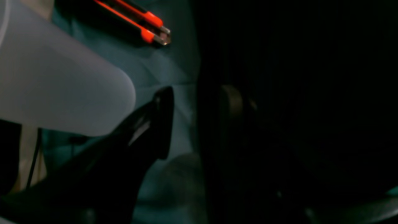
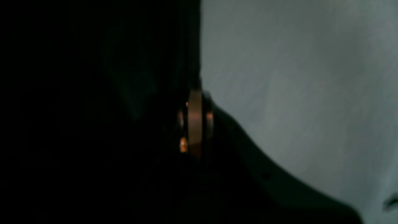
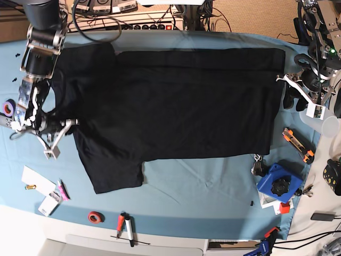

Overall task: Layout the t-shirt on the table in an organized manner, then fold the t-shirt properly
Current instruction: 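Grasp the shirt hem corner with the right gripper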

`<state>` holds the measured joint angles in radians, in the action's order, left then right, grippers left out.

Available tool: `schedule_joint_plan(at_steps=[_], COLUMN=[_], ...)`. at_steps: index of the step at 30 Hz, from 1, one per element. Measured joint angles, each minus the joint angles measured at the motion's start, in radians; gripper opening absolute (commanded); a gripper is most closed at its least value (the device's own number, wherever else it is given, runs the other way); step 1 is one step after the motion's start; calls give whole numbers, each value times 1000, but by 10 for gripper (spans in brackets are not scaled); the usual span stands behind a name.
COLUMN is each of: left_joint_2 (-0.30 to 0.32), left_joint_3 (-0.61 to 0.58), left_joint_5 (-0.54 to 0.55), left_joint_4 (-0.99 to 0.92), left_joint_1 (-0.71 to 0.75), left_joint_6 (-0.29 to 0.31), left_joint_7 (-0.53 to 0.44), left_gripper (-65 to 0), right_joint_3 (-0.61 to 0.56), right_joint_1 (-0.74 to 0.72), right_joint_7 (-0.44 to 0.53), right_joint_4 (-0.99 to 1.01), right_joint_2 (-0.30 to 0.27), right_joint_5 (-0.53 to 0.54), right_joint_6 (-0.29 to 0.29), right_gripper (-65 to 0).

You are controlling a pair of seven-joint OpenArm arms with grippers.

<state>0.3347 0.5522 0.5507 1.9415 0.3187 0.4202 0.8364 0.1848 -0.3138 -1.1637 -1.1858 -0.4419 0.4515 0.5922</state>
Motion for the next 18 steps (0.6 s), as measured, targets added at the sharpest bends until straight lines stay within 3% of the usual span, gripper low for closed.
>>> schedule_joint_plan(at_steps=[6, 10, 18], left_joint_2=[0, 0, -6], left_joint_3=[0, 0, 0], left_joint_5=[0, 0, -1], left_joint_4=[0, 0, 0], left_joint_1=[0, 0, 0], left_joint_6=[0, 0, 0], left_joint_7=[0, 0, 0], left_gripper=[-396, -396, -396], right_joint_3=[126, 222, 293], right_joint_1=[168, 294, 431], right_joint_7=[-56, -85, -87], right_joint_4=[-323, -471, -571], right_joint_2=[-3, -1, -1], right_joint_5=[109, 211, 257], right_joint_6=[-24, -8, 26], right_gripper=[-650, -650, -650])
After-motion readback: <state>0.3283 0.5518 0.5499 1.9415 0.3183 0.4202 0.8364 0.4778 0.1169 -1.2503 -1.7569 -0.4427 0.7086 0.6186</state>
